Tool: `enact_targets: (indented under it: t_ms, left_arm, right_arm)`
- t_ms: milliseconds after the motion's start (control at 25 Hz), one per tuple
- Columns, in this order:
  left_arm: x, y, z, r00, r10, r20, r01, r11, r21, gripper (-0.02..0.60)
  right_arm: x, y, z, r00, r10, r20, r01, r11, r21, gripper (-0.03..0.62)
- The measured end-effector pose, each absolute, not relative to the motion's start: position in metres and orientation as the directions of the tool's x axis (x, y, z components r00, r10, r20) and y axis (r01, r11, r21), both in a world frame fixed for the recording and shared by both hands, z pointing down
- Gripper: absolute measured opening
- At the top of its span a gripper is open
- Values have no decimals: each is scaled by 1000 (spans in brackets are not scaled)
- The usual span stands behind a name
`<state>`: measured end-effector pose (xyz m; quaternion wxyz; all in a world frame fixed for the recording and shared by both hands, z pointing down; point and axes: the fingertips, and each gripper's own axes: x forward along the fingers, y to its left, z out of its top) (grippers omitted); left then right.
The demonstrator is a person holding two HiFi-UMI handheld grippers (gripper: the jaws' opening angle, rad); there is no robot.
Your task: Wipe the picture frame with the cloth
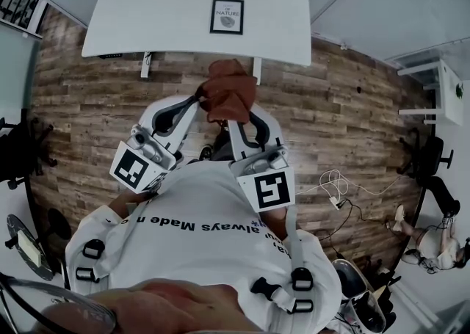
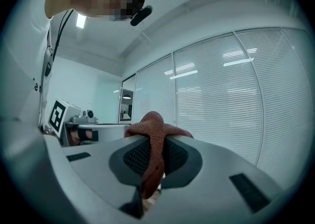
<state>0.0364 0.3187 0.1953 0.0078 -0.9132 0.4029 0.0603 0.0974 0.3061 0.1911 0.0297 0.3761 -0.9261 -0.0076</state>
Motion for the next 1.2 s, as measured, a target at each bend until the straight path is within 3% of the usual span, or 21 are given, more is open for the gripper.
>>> enact_targets:
  t_ms: [600,1200]
  left_arm:
    - [82,209,191,636,-765,-98,-768,-640,16,3]
    - [81,169,203,609,-790,-75,-790,-612,34,3]
  right_arm:
    - [142,197,194,-749,-660,56,-660,751,15,15]
    - [142,154,204,-767,-637,74,-639,769,-4,15]
